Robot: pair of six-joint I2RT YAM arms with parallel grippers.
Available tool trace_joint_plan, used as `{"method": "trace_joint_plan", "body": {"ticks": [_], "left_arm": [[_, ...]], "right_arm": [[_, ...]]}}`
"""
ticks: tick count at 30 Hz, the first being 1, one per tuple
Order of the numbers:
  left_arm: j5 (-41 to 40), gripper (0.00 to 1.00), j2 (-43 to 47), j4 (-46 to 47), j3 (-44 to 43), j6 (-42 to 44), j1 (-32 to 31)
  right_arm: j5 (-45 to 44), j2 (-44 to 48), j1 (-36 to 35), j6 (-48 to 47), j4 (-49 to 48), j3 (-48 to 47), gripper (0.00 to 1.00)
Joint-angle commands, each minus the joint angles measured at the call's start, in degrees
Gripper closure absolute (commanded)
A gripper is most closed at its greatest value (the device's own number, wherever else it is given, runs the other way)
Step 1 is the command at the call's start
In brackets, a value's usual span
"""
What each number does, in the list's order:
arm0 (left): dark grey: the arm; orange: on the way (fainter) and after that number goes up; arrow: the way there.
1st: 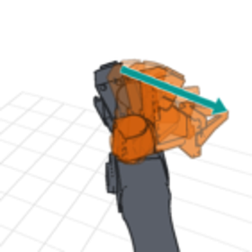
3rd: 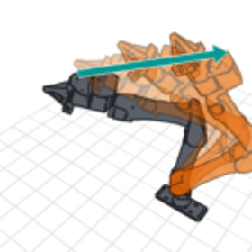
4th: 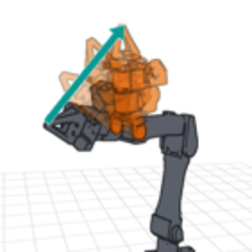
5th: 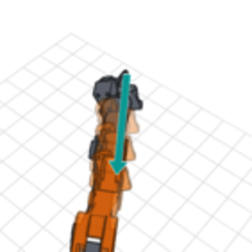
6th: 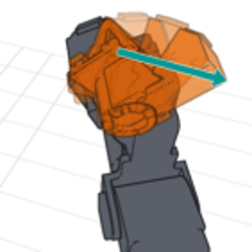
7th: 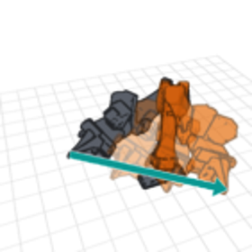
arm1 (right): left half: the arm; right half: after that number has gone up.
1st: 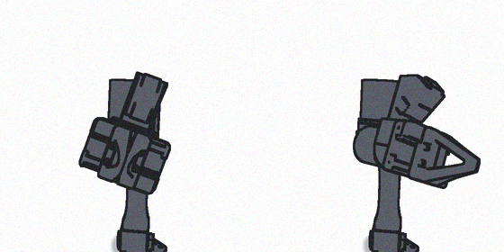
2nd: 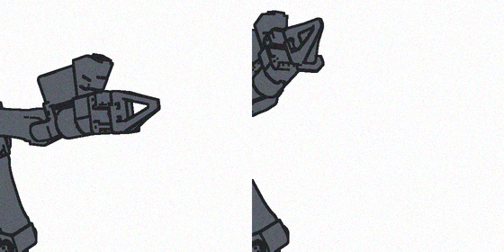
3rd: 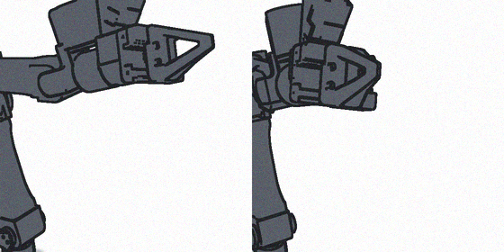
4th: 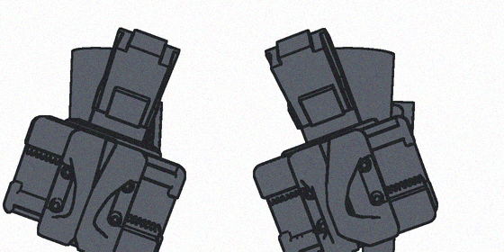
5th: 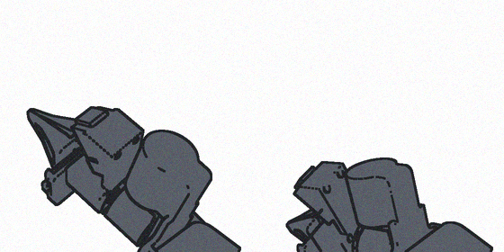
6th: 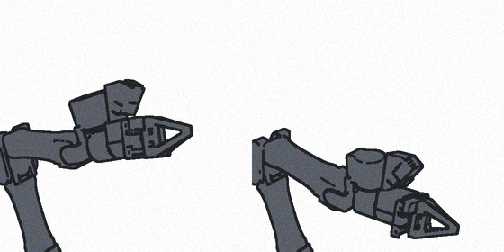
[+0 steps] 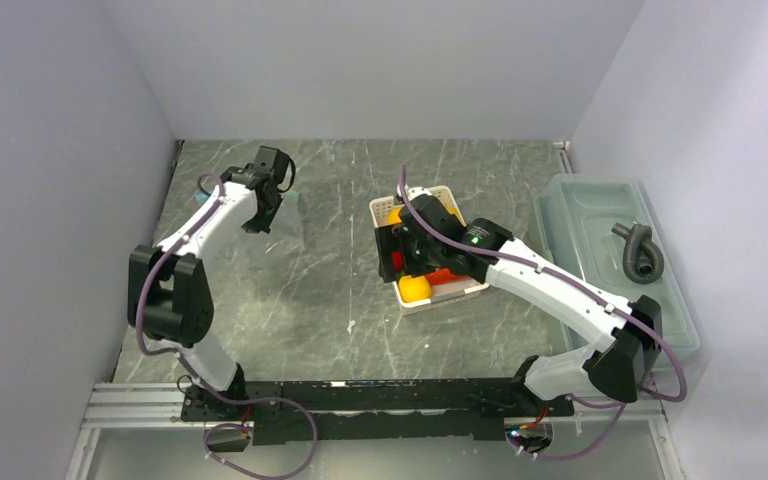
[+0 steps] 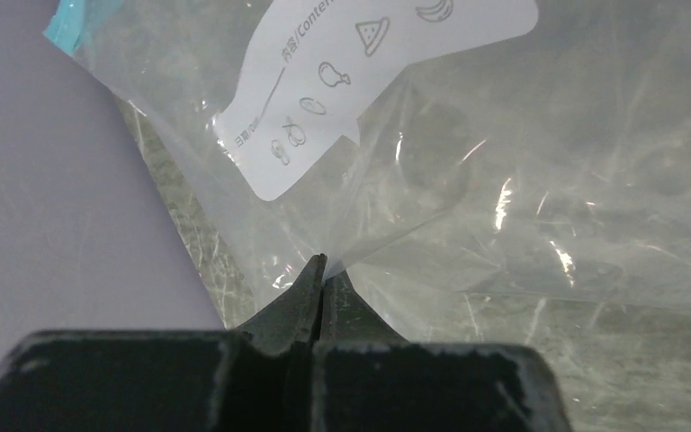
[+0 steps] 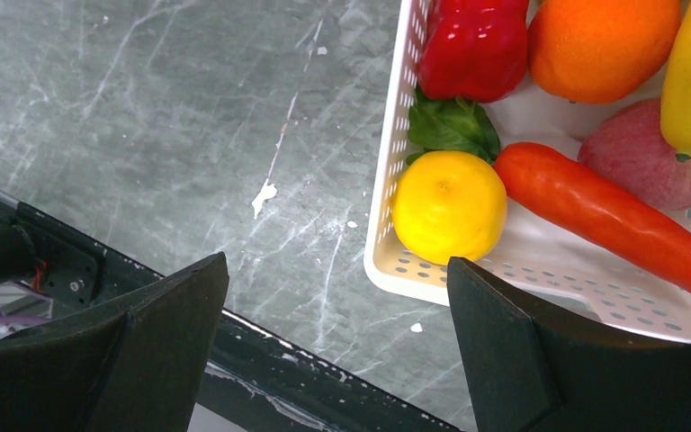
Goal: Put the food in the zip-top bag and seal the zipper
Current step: Pick up the zipper food storage bag at the center of the board.
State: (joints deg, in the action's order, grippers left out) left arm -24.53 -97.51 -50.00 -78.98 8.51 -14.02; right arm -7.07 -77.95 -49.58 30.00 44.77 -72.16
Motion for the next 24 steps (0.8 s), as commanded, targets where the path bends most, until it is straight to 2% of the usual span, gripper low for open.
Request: {"method": "trace_joint_plan", "body": {"ticks": [1, 11, 24], "left_arm": [[-2.1, 1.0, 7.5, -0.2, 1.2, -3.6, -2.7], [-0.8, 1.0, 22.8, 4.4, 8.6, -4.6, -7.9], [16.0, 1.0, 43.1, 10.9, 18.9, -4.1, -9.4]], "right_arm": [[1.5, 3.3, 0.1, -0.1, -3.9, -0.9, 0.05], [2.5, 6.6, 0.1, 2.0, -6.4, -1.2, 0.05], [4.6, 9.9, 0.2, 6.7, -11.6, -2.2, 0.04]]}}
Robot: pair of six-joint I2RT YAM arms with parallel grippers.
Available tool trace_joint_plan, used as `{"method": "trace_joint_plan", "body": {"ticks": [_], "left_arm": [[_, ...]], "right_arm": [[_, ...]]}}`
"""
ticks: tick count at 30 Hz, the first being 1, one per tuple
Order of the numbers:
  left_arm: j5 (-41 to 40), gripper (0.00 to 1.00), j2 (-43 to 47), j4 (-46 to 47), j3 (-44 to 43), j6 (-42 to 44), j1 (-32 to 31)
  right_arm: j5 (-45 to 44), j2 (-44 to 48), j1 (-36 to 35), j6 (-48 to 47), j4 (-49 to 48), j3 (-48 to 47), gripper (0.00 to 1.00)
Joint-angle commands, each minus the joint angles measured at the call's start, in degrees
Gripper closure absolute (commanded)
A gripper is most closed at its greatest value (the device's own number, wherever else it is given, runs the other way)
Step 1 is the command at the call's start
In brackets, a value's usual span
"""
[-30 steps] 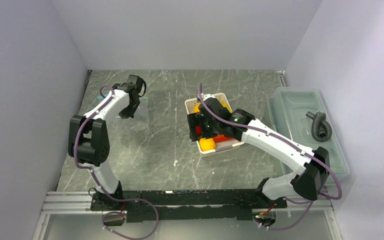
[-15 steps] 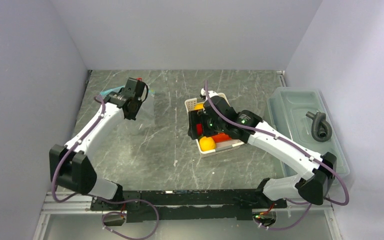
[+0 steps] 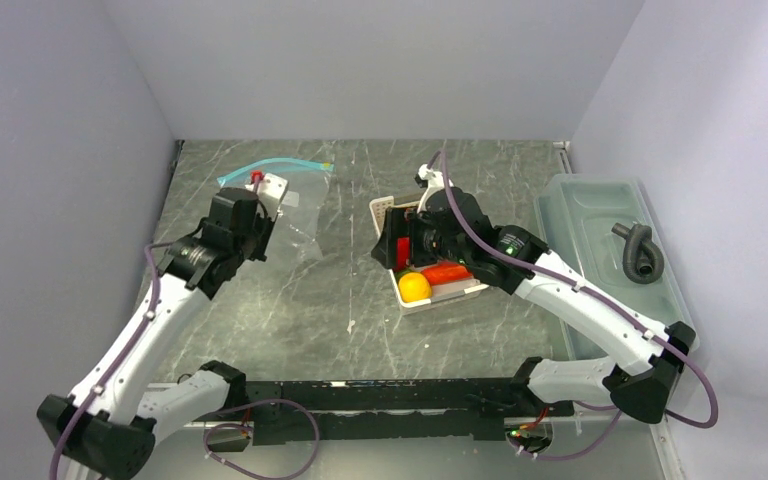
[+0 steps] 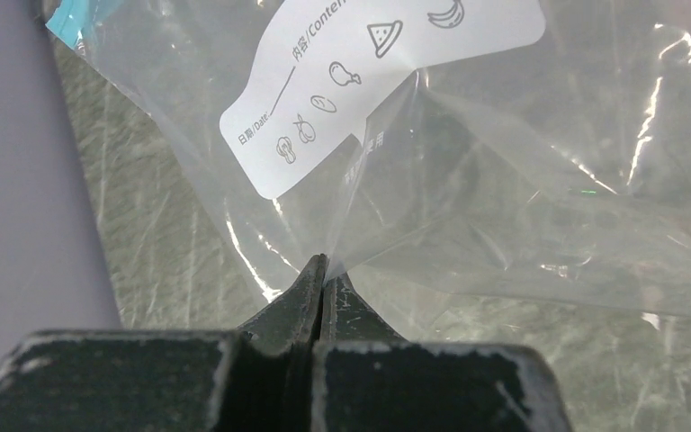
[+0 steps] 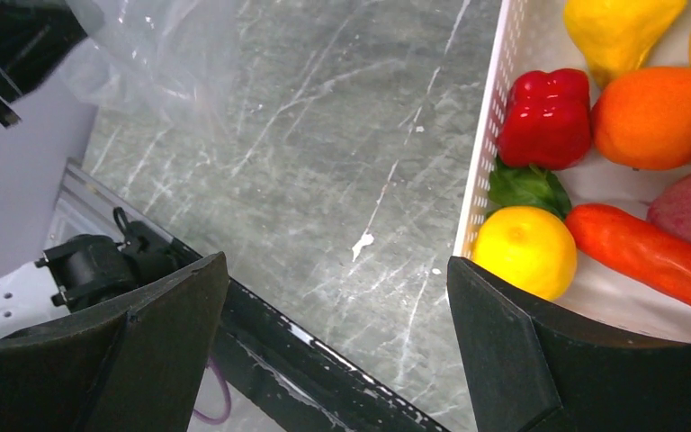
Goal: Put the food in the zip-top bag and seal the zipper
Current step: Pick up the zipper food storage bag at the center of the board, then open the zipper of the food storage bag at the center of the board.
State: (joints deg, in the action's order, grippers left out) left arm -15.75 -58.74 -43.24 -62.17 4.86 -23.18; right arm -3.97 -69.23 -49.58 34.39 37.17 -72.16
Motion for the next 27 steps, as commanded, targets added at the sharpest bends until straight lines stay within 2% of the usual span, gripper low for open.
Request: {"method": "trace_joint_plan", "body": {"ticks": [1, 9, 19, 27], "left_arm": [[8.4, 1.0, 5.5, 4.6, 2.9, -0.4, -0.3], [15.2, 1.0, 11.1, 6.2, 5.6, -1.0, -0.4], [21.3, 1.0, 15.5, 7.5, 7.3, -4.5, -0.4], [27.1, 1.0, 18.3, 8.5, 7.8, -10.1, -0.4]], "right_arm": [[2.0, 1.3, 0.2, 2.8, -4.7, -2.2, 0.04], [3.7, 1.6, 0.2, 8.1, -10.6, -2.8, 0.02], [2.3, -1.3, 0.2, 12.5, -13.4, -6.3, 0.02], [-0.1, -3.6, 0.1, 14.3, -14.3, -8.3, 0.04]]}}
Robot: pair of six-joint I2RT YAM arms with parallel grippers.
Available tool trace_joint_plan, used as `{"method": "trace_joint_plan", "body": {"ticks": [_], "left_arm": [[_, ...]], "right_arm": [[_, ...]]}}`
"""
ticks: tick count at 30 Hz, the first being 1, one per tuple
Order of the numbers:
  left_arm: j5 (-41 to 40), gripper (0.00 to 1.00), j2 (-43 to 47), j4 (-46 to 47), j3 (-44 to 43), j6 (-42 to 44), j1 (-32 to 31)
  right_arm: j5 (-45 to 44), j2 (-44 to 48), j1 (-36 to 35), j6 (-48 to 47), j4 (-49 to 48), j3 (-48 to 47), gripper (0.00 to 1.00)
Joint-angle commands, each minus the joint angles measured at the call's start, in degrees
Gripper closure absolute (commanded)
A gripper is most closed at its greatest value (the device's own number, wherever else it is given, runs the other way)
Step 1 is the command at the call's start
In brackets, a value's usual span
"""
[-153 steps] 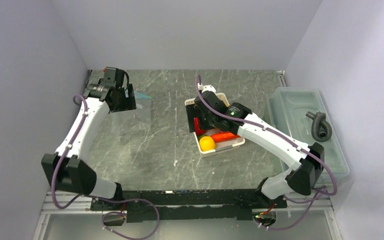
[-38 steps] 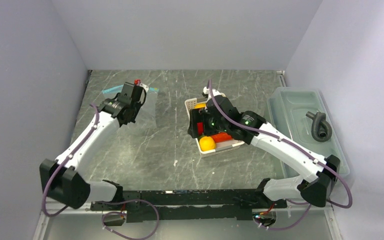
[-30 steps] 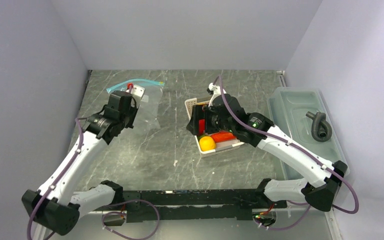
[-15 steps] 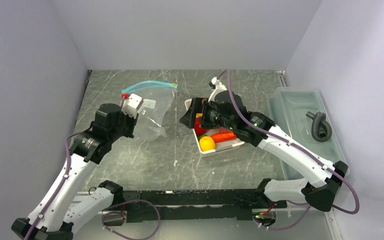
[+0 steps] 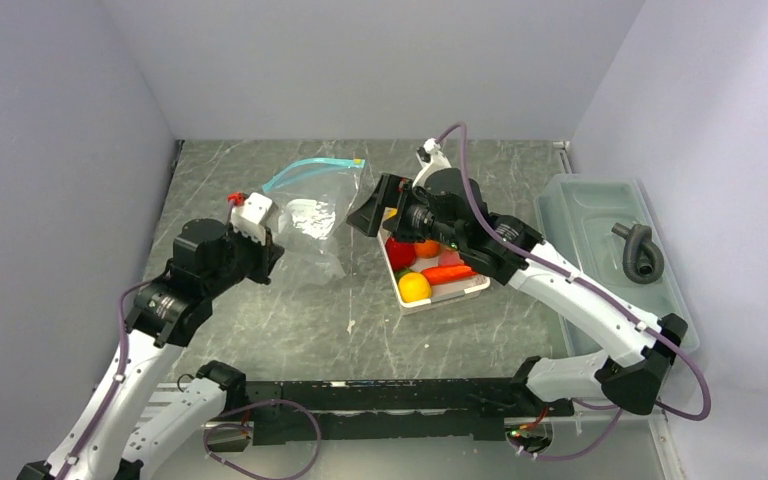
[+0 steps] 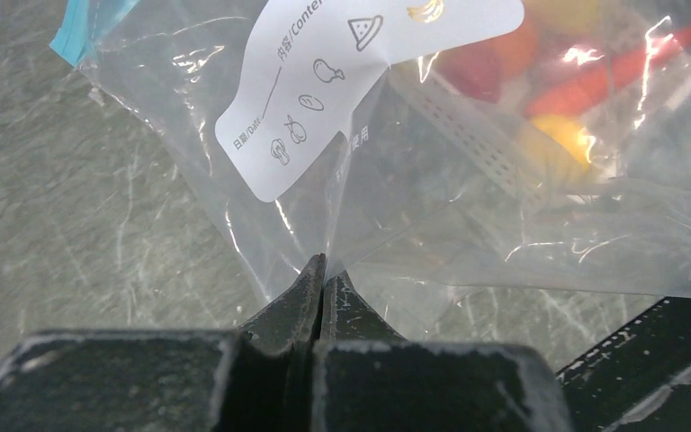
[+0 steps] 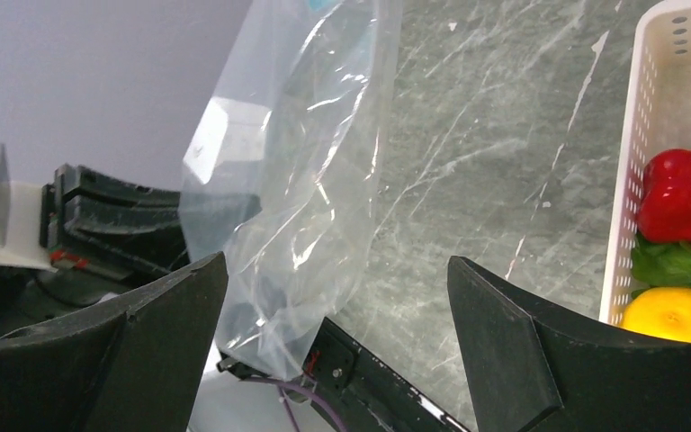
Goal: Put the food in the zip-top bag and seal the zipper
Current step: Open the zipper of the food storage bag at the center of the board.
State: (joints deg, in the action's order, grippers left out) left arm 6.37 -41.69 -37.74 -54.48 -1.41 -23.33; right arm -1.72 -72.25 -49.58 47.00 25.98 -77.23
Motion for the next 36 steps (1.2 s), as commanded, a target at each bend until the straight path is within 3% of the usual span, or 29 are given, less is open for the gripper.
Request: {"method": "trace_joint_plan", "body": {"ticks": [1, 14, 19, 22, 27, 29, 33, 36], "left_arm": [[5.5, 1.0, 1.6, 3.1, 0.3, -4.3, -0.2], [10.4, 1.0, 4.1, 5.6, 1.4, -8.0, -0.2], [12.0, 1.0, 4.2, 7.0, 1.6, -9.4, -0.2], [12.2, 1.0, 4.4, 7.5, 1.8, -9.7, -0.2], [12.7, 1.0, 4.1, 7.8, 2.1, -9.9, -0.2], [12.7, 1.0, 3.9, 8.0, 2.5, -10.1, -0.2], [12.9, 1.0, 3.7, 8.4, 3.1, -10.3, -0.2], [13.1, 1.0, 3.2, 8.4, 3.3, -10.5, -0.2]], "right_arm": [[-2.6, -0.7, 0.2, 1.8, -3.3, -3.4, 0.05], [-2.7, -8.2, 0.3, 3.5, -4.0, -10.6, 0.11], [-1.0, -10.4, 0.3, 4.3, -5.4, -12.0, 0.2], [-0.2, -11.2, 0.3, 4.5, -5.6, -12.8, 0.29], [-0.1, -11.3, 0.3, 4.5, -6.0, -12.6, 0.52], [-0.1, -11.1, 0.3, 4.4, -6.0, -12.5, 0.64], [-0.2, -10.8, 0.3, 3.9, -5.9, -12.6, 0.96], [-0.1, -10.7, 0.3, 3.3, -5.5, -12.8, 1.0]]}}
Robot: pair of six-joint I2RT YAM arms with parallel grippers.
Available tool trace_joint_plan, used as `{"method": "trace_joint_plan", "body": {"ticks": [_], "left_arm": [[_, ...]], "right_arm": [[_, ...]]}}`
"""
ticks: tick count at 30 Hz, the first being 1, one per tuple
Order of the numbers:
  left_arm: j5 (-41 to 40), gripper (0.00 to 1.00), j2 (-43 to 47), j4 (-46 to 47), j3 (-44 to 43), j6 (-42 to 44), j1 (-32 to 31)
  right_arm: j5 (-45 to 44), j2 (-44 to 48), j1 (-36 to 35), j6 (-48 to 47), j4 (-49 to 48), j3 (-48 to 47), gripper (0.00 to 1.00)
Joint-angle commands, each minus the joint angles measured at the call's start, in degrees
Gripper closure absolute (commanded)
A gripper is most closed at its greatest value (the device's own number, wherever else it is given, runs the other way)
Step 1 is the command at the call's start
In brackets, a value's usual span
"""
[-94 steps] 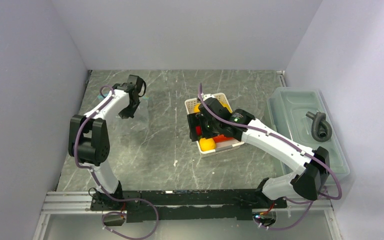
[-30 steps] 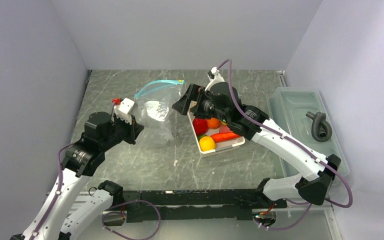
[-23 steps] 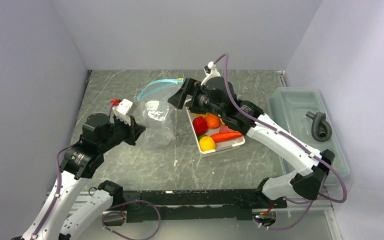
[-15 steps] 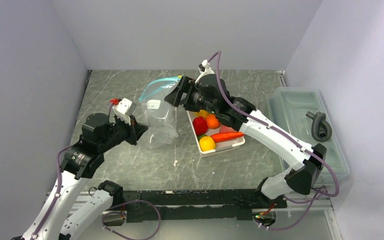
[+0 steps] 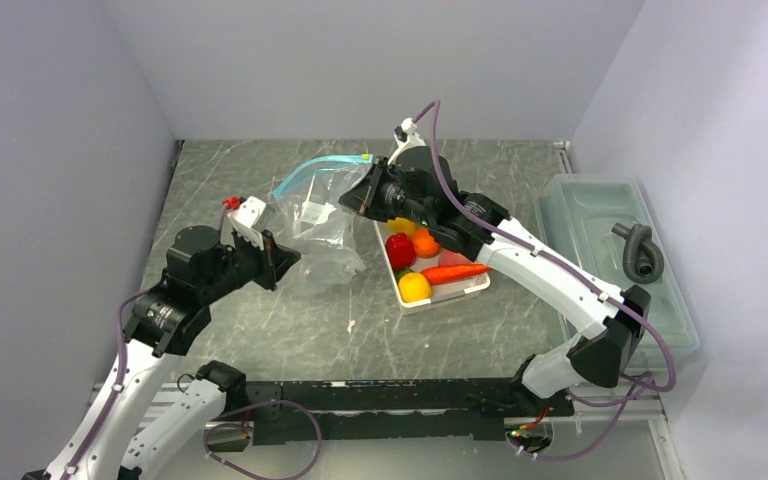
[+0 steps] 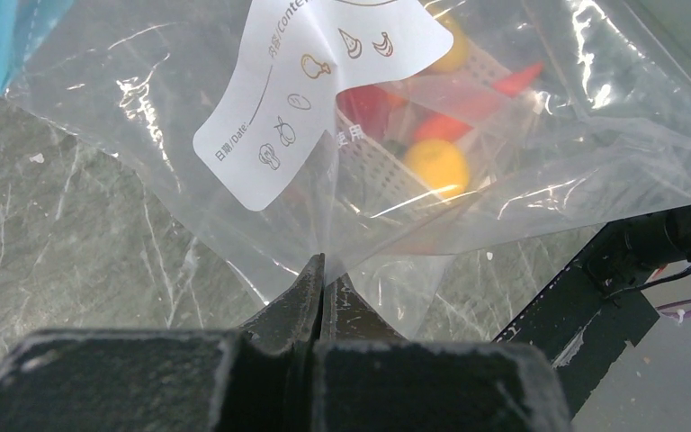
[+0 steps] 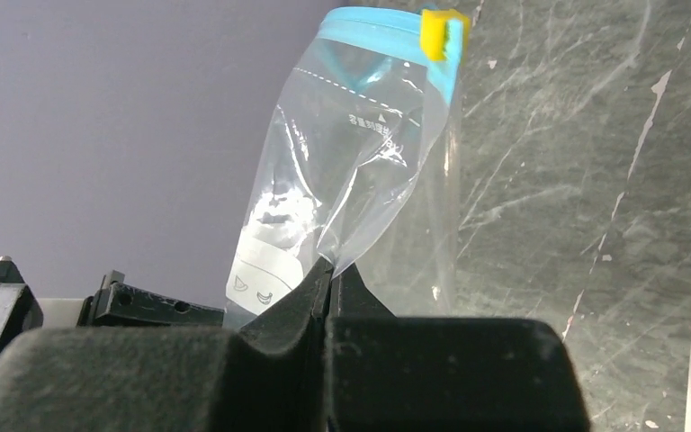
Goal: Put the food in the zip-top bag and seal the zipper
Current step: Open the zipper of the food storage bag at the center of the board.
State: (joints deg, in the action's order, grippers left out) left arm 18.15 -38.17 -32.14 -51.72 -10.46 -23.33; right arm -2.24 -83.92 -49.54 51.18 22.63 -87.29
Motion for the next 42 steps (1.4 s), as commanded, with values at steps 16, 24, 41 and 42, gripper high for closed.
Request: {"method": "trace_joint_plan", "body": {"ticks": [16, 24, 41, 42], "left_arm": [[-3.4, 0.55, -1.0, -0.1, -1.4, 0.4, -0.2], [-1.7, 0.25, -1.7, 0.4, -2.8, -1.2, -0.2], [9.8, 0.11, -1.7, -2.3, -6.4, 1.3, -0.2], [9.9, 0.11, -1.7, -2.4, -6.6, 1.3, -0.2]], "right_arm": [[1.1, 6.7, 0.4, -7.9, -4.5, 3.6, 1.0], [2.0, 9.8, 1.4, -12.6, -4.7, 8.1, 1.0], [4.6, 16.8, 4.0, -26.9, 2.2, 11.4, 1.0], [5.3, 17.0, 4.1, -27.9, 2.7, 11.5, 1.0]]}}
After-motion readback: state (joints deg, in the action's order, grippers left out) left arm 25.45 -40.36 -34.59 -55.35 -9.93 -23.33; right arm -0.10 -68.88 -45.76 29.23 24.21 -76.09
